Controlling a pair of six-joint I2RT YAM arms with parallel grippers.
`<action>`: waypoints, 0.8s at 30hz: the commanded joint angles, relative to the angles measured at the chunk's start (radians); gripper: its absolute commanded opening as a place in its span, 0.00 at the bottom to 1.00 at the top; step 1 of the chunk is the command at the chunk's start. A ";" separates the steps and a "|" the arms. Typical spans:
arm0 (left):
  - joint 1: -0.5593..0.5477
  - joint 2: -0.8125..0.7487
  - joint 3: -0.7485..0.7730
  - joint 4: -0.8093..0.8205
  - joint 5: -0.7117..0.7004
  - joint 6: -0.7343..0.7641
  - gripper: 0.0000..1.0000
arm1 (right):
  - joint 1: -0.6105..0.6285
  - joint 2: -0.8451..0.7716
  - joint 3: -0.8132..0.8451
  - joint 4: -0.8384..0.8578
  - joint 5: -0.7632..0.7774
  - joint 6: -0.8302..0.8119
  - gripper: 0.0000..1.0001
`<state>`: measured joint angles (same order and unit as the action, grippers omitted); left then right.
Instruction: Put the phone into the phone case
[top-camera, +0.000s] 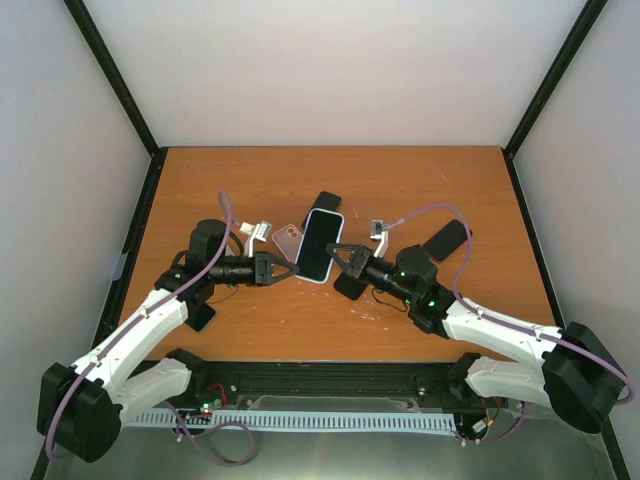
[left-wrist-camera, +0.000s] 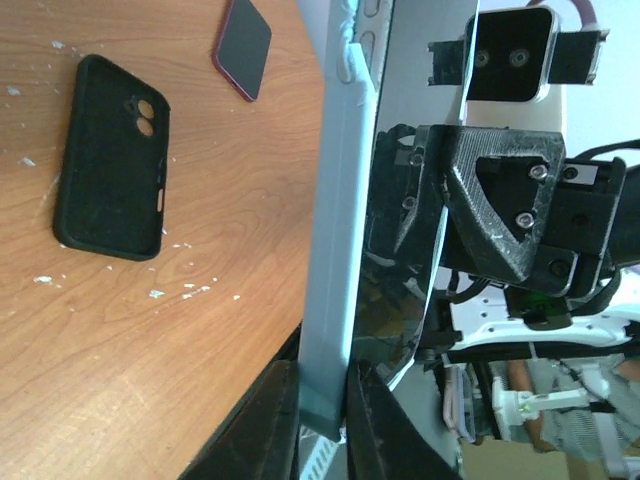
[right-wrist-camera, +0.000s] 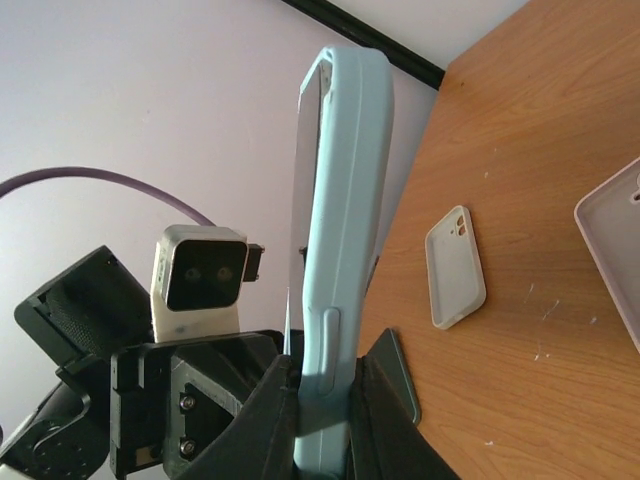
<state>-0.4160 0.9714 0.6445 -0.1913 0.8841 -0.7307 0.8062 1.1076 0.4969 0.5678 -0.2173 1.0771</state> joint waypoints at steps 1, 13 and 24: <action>-0.006 -0.008 0.044 0.021 -0.047 -0.002 0.17 | 0.024 0.011 0.013 0.005 -0.083 -0.059 0.03; -0.005 0.041 0.002 0.154 -0.037 0.004 0.24 | 0.024 0.024 -0.027 0.090 -0.167 -0.018 0.03; -0.006 0.052 0.041 -0.005 -0.184 0.065 0.31 | 0.009 0.024 -0.011 -0.066 -0.080 -0.140 0.03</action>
<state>-0.4152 1.0389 0.6392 -0.1421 0.7631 -0.7059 0.8173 1.1461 0.4557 0.5316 -0.3252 1.0260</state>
